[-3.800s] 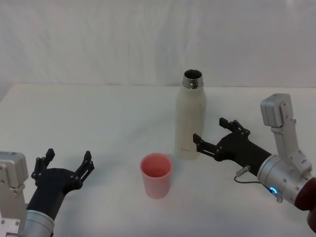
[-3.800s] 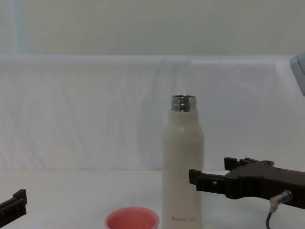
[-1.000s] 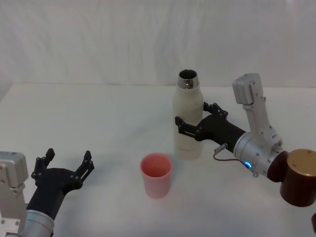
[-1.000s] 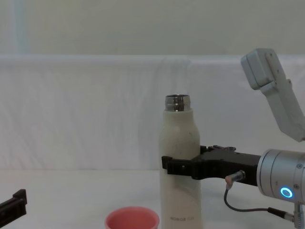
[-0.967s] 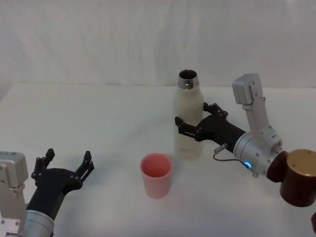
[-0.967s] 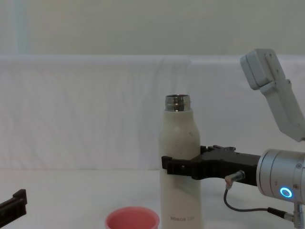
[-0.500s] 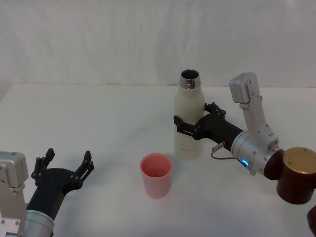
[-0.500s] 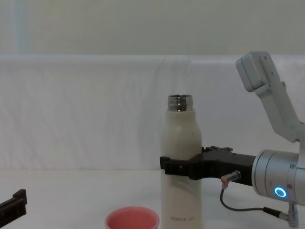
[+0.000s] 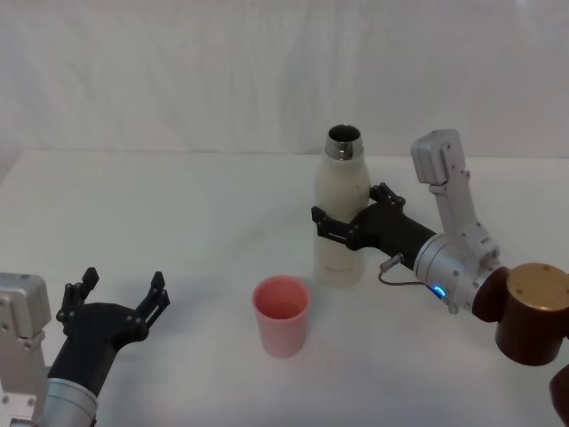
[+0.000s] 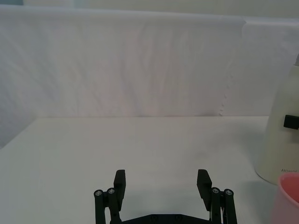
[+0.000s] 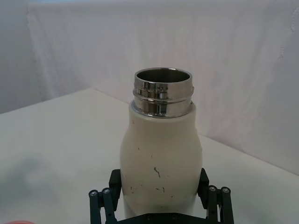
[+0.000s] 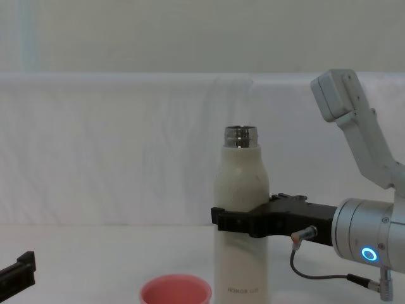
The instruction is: Grasp the thermos with one hand and pour water into the cup lid.
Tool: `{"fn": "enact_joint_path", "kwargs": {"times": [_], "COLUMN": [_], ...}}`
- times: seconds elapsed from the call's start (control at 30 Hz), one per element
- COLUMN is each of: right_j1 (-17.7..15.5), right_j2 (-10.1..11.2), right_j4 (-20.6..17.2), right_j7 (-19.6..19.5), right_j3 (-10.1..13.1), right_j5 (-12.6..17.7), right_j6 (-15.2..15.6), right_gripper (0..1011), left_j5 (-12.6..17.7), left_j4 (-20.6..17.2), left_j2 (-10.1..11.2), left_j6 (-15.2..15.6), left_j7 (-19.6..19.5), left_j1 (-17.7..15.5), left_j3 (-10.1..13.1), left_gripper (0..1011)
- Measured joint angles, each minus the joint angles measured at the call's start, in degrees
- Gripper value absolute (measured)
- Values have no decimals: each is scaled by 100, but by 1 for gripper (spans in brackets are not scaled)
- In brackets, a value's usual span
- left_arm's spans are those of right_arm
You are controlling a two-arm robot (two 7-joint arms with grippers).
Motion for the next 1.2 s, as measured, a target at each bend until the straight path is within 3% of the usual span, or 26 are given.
{"fn": "enact_joint_path", "kwargs": {"times": [0.23, 0.93, 1.2], "right_j1": [-4, -11, -156], "right_j2": [4, 11, 99], "right_j4": [-8, -21, -353], "right_j7": [1, 1, -104], "right_j3": [0, 0, 35], "right_j5": [0, 3, -95], "right_j6": [0, 5, 50], "right_gripper": [960, 957, 956], "left_j5": [0, 0, 0], "left_j4": [0, 0, 0], "left_j2": [0, 0, 0], "left_j6": [0, 0, 0], "left_j7": [0, 0, 0], "left_j1": [0, 0, 0], "left_j3": [0, 0, 0], "left_gripper": [1001, 1001, 1001]}}
